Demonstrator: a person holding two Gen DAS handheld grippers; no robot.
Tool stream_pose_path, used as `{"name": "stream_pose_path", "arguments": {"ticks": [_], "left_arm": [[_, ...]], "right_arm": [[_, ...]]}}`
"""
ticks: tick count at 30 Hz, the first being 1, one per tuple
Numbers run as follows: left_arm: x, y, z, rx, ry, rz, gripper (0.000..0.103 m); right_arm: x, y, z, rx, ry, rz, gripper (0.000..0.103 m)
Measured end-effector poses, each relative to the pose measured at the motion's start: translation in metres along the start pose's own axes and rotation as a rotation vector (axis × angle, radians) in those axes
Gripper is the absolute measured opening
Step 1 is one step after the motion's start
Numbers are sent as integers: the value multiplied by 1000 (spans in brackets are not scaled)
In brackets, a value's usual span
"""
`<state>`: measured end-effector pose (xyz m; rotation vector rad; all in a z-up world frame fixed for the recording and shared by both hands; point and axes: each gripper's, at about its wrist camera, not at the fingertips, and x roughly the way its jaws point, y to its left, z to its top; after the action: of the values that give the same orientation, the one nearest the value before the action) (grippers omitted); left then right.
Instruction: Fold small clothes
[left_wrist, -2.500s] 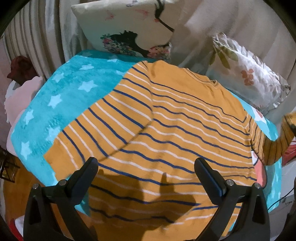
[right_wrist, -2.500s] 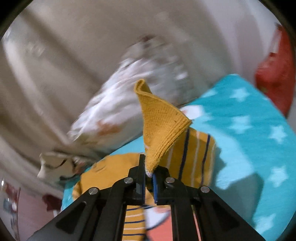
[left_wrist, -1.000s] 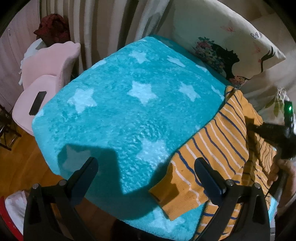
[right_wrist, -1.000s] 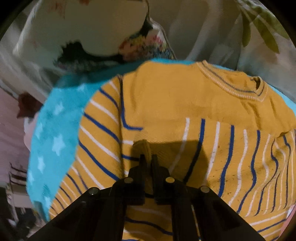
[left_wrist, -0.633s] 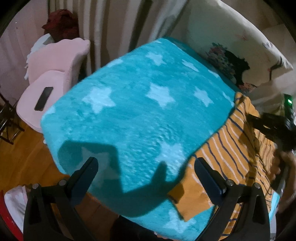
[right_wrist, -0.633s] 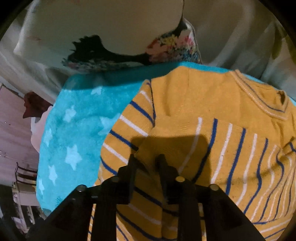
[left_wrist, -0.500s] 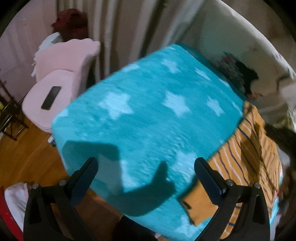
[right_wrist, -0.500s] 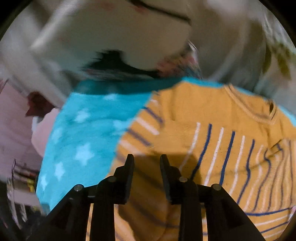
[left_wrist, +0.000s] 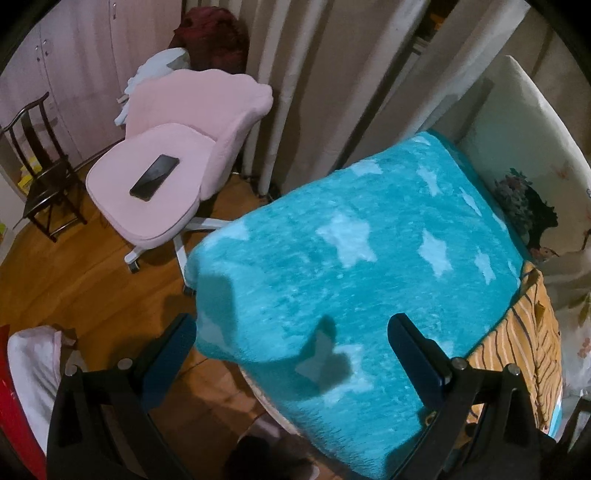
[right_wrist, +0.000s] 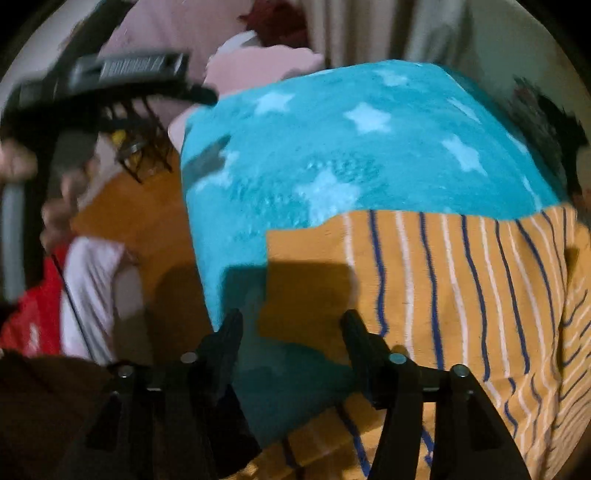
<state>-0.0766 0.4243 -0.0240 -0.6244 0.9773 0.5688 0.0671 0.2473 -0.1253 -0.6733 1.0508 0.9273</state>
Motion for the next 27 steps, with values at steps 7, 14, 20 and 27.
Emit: {"name": "stream_pose_path", "arguments": {"ticks": [7,14,20,27], "left_arm": [[-1,7,0,-20,-1,-8,103],[-12,38,8,-67,-33,40,103],[-18,54,9,-79,-43,68,103],[-20,46,16,-58,-47,52,103]], "right_arm": [[12,-20,4,98,-25,-28,30],[-2,-61,53,309,-110,99,8],[-24,-62,134,360,-243,232,8],[-85,-38,193,329,-418,312,8]]}}
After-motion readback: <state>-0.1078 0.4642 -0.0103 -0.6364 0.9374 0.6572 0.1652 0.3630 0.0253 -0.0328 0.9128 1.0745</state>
